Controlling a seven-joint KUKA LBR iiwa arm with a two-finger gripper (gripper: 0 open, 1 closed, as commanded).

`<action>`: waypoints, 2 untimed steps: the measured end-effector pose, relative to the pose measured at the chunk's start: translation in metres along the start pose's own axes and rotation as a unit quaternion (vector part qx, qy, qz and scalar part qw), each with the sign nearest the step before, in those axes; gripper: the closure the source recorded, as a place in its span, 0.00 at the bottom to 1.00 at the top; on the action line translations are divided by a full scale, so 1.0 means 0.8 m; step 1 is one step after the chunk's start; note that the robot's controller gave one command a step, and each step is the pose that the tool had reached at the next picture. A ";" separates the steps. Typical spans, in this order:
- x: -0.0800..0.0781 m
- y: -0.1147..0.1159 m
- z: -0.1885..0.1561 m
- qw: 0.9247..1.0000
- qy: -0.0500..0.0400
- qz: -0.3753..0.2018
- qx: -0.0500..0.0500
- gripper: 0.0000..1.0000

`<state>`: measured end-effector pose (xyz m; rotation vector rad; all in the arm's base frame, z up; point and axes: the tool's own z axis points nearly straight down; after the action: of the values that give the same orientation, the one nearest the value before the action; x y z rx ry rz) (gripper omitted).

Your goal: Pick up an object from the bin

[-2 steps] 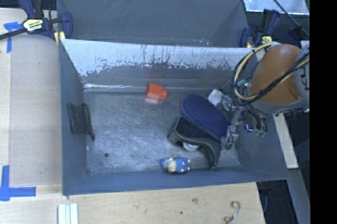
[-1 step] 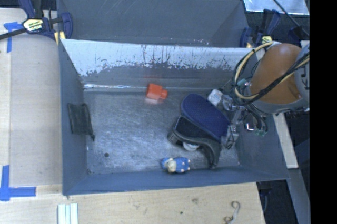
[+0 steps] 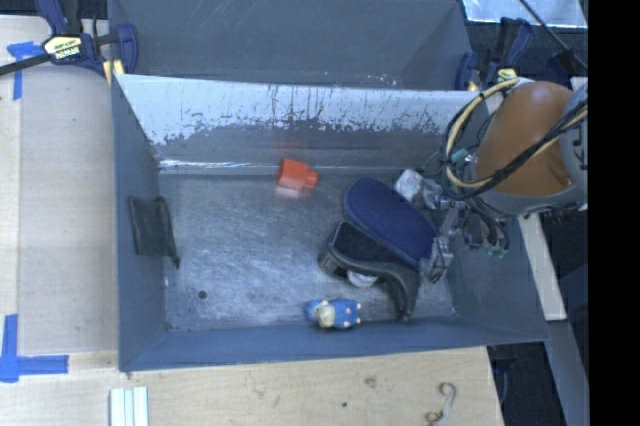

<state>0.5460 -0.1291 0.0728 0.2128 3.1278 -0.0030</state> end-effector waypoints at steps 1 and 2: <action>-0.002 0.000 -0.001 1.000 -0.001 -0.002 0.000 0.00; -0.005 -0.001 -0.005 1.000 -0.005 -0.001 0.001 1.00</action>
Offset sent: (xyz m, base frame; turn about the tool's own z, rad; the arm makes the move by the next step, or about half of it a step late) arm 0.0000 0.0000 0.0000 0.0000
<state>0.5500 -0.1303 0.0771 0.2077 3.1179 -0.0062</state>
